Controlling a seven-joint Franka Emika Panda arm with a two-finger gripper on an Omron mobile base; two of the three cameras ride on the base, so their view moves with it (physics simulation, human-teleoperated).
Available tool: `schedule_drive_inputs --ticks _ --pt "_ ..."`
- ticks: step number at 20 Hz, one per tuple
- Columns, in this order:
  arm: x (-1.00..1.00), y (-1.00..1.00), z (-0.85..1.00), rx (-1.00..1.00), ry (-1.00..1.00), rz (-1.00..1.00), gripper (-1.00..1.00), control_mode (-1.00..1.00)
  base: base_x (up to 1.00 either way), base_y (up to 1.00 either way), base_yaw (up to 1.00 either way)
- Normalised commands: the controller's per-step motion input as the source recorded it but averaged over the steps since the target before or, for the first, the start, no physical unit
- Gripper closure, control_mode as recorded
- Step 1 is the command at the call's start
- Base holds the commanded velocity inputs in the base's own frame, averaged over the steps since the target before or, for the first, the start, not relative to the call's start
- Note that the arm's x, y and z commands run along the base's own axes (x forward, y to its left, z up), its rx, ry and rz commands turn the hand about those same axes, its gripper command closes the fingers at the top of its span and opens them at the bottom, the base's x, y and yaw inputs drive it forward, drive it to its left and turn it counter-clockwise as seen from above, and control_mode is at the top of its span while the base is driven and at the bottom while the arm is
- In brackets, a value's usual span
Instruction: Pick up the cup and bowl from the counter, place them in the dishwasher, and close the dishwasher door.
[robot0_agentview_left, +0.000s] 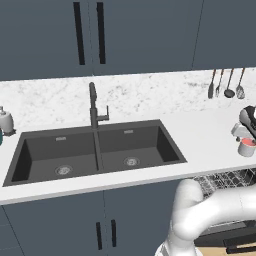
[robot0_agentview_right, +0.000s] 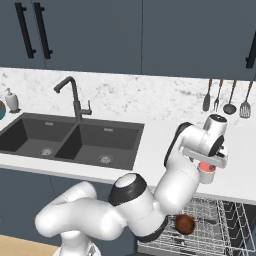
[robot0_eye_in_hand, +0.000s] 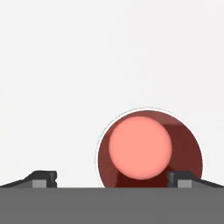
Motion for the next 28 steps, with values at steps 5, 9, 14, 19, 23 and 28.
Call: schedule_drive_inputs --ticks 5,9,14,19,23,28 --pt "0.04 -0.04 0.00 0.00 0.00 0.00 -1.00 -1.00 0.00 0.00 0.00" --pt "0.00 0.00 -0.14 0.00 0.00 0.00 -1.00 -1.00 0.00 0.00 0.00" --pt "0.00 0.01 -0.34 0.00 0.00 0.00 -1.00 -1.00 0.00 0.00 0.00" --pt "0.00 0.05 -0.44 0.00 0.00 0.00 -1.00 -1.00 0.00 0.00 0.00" --pt "0.00 0.04 -0.24 0.00 0.00 0.00 -1.00 -1.00 0.00 0.00 0.00" --pt "0.00 0.00 -0.06 0.00 0.00 0.00 1.00 -1.00 0.00 0.00 0.00"
